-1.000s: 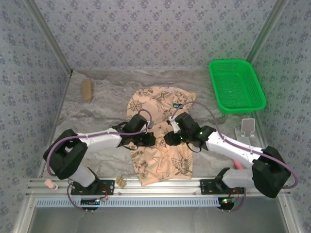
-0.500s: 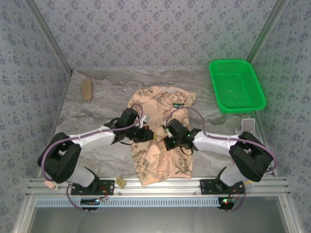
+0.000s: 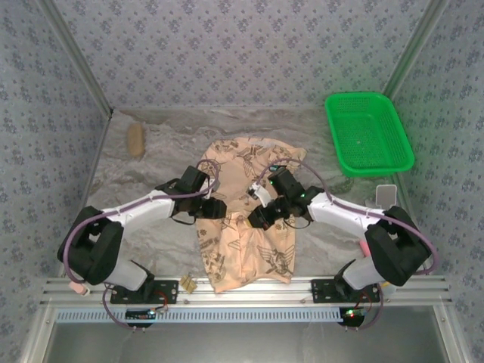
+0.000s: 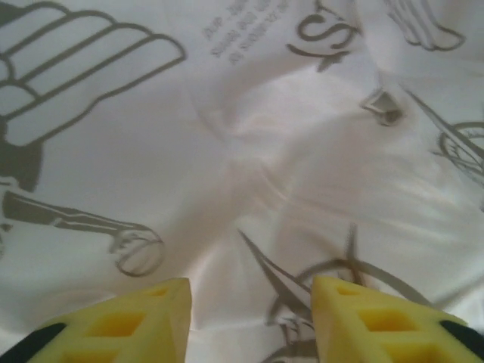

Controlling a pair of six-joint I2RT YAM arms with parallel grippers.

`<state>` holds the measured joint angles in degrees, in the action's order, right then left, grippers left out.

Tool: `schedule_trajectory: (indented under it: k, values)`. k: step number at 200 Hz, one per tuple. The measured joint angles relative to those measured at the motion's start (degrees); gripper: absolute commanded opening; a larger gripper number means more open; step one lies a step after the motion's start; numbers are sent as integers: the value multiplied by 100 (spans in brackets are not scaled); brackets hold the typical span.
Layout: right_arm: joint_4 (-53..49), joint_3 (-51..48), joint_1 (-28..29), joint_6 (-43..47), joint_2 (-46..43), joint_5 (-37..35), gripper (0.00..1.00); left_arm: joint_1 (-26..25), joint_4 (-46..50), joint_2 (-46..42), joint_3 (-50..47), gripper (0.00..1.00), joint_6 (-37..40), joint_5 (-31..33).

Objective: Fold the inside-out t-shirt

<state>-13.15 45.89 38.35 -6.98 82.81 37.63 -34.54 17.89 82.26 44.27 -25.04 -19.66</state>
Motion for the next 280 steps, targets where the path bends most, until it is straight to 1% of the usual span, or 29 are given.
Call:
schedule_trajectory:
  k: [11, 23, 37, 49, 65, 73, 78, 83, 86, 90, 91, 94, 97, 101, 110, 115, 124, 137, 153, 160, 169, 174, 189, 200, 224, 242, 251, 266, 280]
  values:
    - [-2, 4, -160, -7, 7, 81, 0, -205, -26, -234, 0, 65, 107, -68]
    - [-4, 2, -330, -26, 13, 157, 0, -511, -136, -549, -2, 69, 146, -192]
    - [7, 0, -490, -26, 13, 289, 0, -828, -310, -789, -2, 70, 151, -247]
    - [9, -11, -562, -13, 13, 407, 0, -979, -457, -774, -11, 70, 140, -175]
    - [11, -42, -616, -2, 13, 514, 0, -1025, -577, -437, -13, 70, 59, 37]
    - [52, -70, -645, -4, 13, 586, 0, -1025, -595, -166, -7, 66, 22, 227]
    - [76, -90, -664, -4, 13, 638, 0, -1025, -584, -4, -4, 62, 4, 367]
    - [111, -114, -682, -4, 13, 695, 0, -1025, -551, 153, 2, 54, 2, 514]
    - [118, -125, -693, -2, 13, 723, 0, -1023, -520, 254, 7, 45, -37, 608]
    - [138, -142, -706, -2, 13, 767, 0, -1021, -470, 363, 17, 27, 0, 713]
    - [142, -146, -710, 0, 13, 778, 0, -1021, -463, 378, 20, 25, 7, 732]
    - [142, -153, -717, 0, 13, 798, 0, -1019, -439, 439, 26, 12, -55, 800]
    - [142, -162, -721, 0, 13, 817, 0, -1014, -409, 509, 33, 5, -4, 874]
    - [142, -173, -728, 2, 13, 826, 0, -1005, -385, 555, 39, 0, 2, 907]
    - [122, -177, -726, 2, 13, 774, 0, -966, -348, 616, 59, 0, 114, 868]
    - [94, -177, -723, 0, 13, 649, 5, -946, -350, 614, 68, 0, 201, 787]
    - [28, -170, -717, -2, 13, 334, 6, -901, -372, 551, 70, 0, 348, 601]
    - [-133, -168, -726, -59, 17, -463, 6, -765, -485, 345, -11, 0, 538, 236]
    - [-273, -164, -678, -223, 63, -1602, 6, -466, -828, -94, -295, 0, 614, -490]
    - [-286, -146, -592, -323, 90, -2050, 11, -321, -997, -260, -415, 0, 612, -835]
    - [-254, -120, -407, -437, 98, -2544, 23, -177, -1196, -391, -525, 0, 612, -1257]
    - [-247, -105, -282, -516, 98, -2833, 27, -111, -1244, -431, -562, 0, 612, -1456]
    - [-186, -122, -17, -551, 68, -3412, 34, 0, -1331, -457, -625, 0, 603, -1912]
    - [-33, -267, 153, -546, -94, -3681, 34, 24, -1373, -422, -636, 0, 586, -2140]
    - [188, -798, 302, -404, -970, -3681, 30, 44, -1484, -260, -634, 0, 463, -2492]
    - [396, -1169, 326, -68, -1818, -3246, 32, 44, -1587, -181, -636, 0, 365, -2643]
    - [461, -1235, 374, 120, -2063, -2992, 32, 44, -1655, -179, -636, 0, 330, -2710]
    - [584, -1180, 494, 330, -2072, -2562, 31, 44, -1762, -179, -636, 0, 289, -2830]
    - [616, -994, 560, 402, -1740, -2162, 32, 44, -1851, -179, -636, 0, 245, -2935]
